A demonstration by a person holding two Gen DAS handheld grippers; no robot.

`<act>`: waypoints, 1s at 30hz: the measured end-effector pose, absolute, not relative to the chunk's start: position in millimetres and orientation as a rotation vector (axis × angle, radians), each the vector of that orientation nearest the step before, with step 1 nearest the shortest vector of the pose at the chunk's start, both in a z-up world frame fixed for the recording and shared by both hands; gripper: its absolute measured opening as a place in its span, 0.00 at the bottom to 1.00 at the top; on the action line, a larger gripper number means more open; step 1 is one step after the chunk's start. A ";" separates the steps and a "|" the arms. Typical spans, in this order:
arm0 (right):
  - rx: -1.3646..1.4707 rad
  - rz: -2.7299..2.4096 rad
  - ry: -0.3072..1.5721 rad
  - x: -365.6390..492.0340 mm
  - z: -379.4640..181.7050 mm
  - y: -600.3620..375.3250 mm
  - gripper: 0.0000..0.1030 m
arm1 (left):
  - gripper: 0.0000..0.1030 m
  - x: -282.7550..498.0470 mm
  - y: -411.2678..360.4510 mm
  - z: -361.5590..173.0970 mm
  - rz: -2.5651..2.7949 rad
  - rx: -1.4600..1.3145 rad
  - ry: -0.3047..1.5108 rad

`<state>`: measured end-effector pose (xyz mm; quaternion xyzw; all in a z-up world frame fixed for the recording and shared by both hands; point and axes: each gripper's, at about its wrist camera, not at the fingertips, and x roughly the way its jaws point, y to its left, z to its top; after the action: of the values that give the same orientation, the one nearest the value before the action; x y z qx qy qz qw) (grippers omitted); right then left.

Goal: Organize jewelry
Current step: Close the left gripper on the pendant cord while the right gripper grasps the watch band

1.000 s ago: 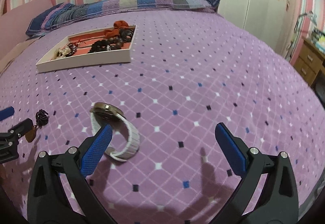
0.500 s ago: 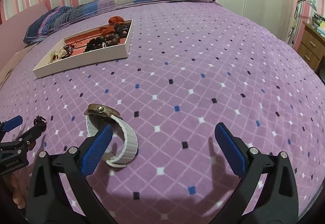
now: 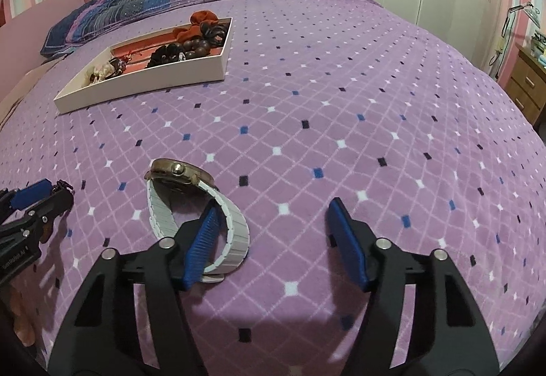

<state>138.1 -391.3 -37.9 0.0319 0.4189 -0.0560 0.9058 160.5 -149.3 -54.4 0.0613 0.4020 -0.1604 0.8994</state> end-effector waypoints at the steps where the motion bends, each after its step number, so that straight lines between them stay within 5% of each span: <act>1: 0.075 -0.115 0.865 138.4 -37.9 -391.6 0.59 | 0.37 159.7 -151.4 -54.8 -0.341 0.134 0.833; 4: 0.084 -0.112 0.865 140.8 -38.3 -391.1 0.52 | 0.27 157.7 -154.8 -56.4 -0.358 0.142 0.837; 14: 0.095 -0.062 0.867 146.8 -37.2 -381.5 0.12 | 0.23 166.4 -142.6 -53.8 -0.321 0.103 0.843; 30: 0.116 -0.049 0.770 142.0 -15.9 -370.8 0.08 | 0.22 171.5 -120.4 -35.3 -0.299 0.026 0.823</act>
<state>142.0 -370.8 -15.9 0.0564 0.3755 -0.0238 0.9248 171.5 -120.4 -35.3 0.0127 0.3983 -0.1450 0.9056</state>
